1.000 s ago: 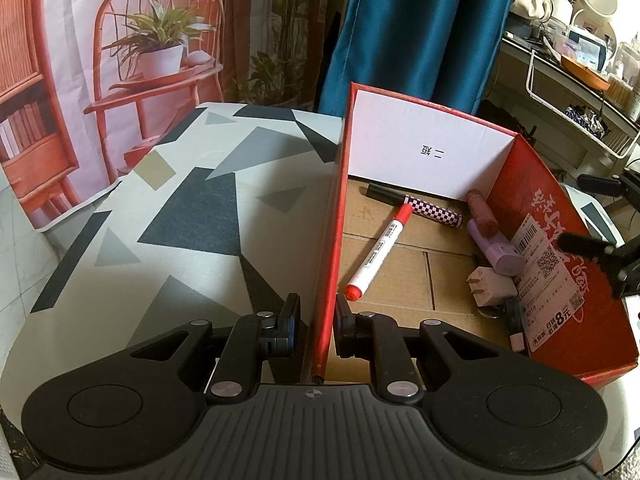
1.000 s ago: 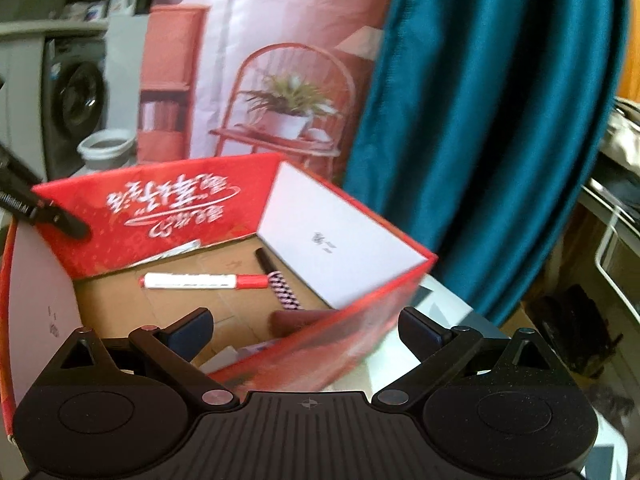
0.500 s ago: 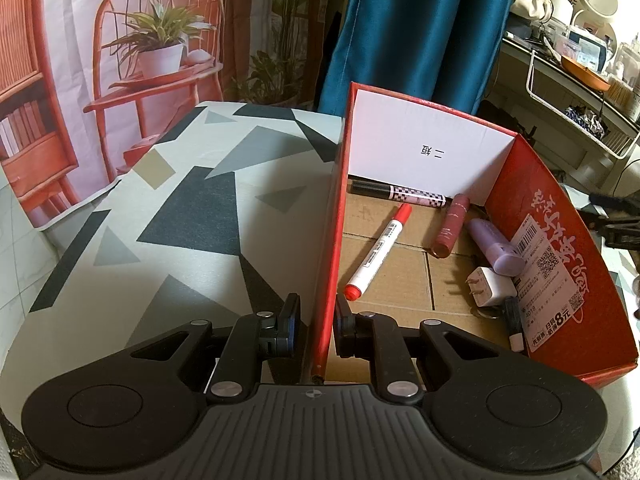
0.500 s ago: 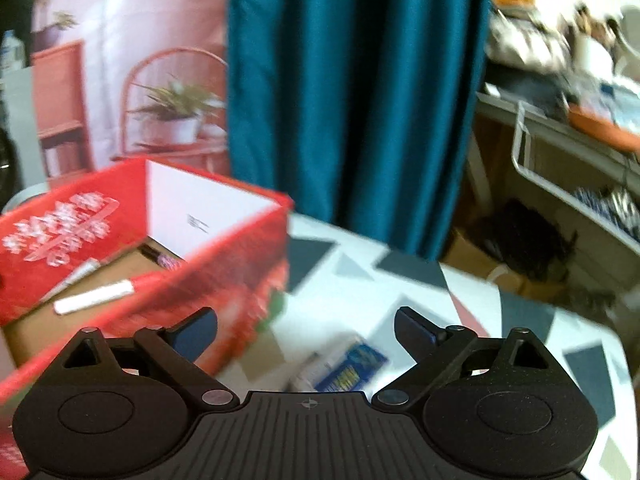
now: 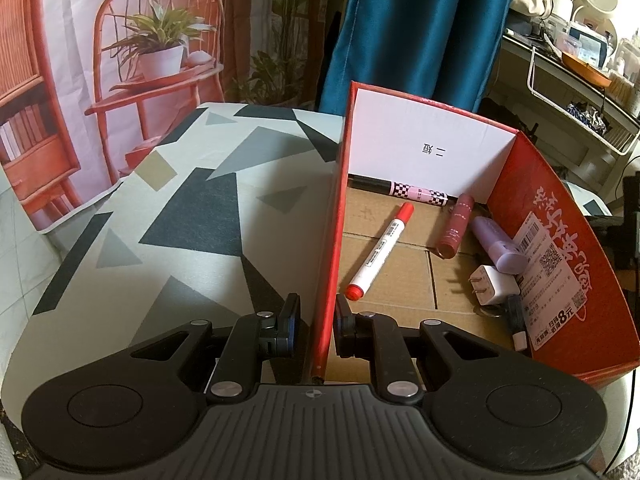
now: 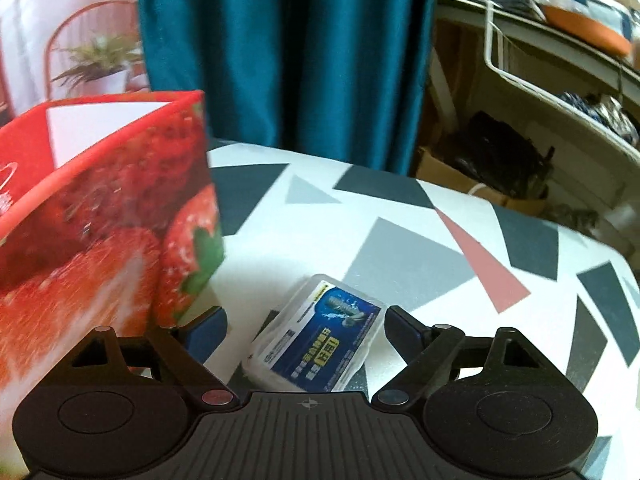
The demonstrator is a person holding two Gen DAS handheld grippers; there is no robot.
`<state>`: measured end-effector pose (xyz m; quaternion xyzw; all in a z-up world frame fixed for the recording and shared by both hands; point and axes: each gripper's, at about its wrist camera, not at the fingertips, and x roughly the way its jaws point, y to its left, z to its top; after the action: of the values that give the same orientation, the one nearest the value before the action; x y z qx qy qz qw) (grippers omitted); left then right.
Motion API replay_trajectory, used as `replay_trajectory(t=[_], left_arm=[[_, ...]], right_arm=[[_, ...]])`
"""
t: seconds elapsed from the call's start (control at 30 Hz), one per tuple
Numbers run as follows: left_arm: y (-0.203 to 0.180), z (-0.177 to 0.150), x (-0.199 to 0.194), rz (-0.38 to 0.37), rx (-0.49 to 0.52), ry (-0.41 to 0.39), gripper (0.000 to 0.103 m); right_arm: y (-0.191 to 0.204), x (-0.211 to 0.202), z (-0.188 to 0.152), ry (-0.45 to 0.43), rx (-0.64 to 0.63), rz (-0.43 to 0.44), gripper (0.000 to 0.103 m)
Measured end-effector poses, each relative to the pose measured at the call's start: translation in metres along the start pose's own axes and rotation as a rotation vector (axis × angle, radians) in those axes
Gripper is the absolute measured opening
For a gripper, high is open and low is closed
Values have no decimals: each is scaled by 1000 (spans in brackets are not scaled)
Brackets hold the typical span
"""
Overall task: Organize rigid objects
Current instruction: 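Return the right tool to the clear swab box and grasp it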
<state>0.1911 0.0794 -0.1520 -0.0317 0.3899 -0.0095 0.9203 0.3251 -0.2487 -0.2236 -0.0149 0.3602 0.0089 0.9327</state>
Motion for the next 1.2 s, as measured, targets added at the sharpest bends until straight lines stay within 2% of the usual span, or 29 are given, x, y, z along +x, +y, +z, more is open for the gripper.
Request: replay_trajectory(t=[0.1,0.23,0.43,0.67,1.07,1.2], left_arm=[[0,0,0,2,4,2,18],[-1,0,0,3,4,1,18],[0,0,1,3,4,1,18],[0,-1,1,4,-5,-1,18],[0,-1,1,2,-10,-4,18],[0,-1,1,1,-11,-4,18]], right_arm=[[-2,6,0,10,38,-18,77],[-4,11,-3,44,57,-34,64],[-1,-1,-13,41,39,10,59],[21,-33,-41,32,-99,81,58],[26,-70,-73,12,-98,119,58],[22,-77,-85,-6,-47,115,58]])
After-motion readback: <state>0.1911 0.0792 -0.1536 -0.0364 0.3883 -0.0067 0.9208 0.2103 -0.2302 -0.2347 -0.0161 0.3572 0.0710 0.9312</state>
